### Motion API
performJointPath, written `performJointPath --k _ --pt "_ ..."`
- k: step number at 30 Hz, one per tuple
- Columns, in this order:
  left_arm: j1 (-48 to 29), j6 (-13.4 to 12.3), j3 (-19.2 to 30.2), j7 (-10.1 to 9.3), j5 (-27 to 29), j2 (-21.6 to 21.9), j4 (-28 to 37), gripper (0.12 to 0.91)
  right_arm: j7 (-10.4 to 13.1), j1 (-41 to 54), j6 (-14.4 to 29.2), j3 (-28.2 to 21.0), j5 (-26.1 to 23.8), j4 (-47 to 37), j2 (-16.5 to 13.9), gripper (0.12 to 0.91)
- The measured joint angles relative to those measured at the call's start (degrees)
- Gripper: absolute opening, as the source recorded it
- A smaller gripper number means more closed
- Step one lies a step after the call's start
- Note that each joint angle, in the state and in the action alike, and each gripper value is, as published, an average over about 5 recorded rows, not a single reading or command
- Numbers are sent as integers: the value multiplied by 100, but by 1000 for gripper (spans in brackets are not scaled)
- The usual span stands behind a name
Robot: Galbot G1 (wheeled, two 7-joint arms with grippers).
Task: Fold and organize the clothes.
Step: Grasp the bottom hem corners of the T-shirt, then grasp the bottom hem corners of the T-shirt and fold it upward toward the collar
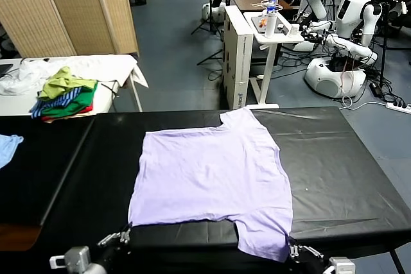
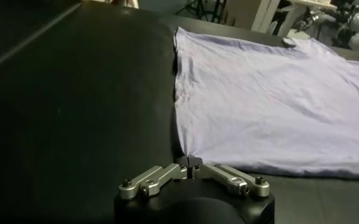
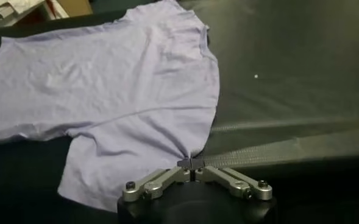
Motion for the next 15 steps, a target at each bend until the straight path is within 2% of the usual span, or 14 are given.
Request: performJointPath --k 4,9,12,15 --pt "236 -50 -72 -16 85 -84 -230 147 -94 35 138 50 11 46 -46 139" --pt "382 -129 -159 -15 128 -148 -412 147 -285 374 589 104 64 -66 -194 139" --pt "339 -306 -142 75 226 -204 -416 147 -348 754 807 69 89 -254 -301 139" --pt "202 -534 -80 257 391 -289 -325 147 -397 1158 958 11 112 -511 -385 139"
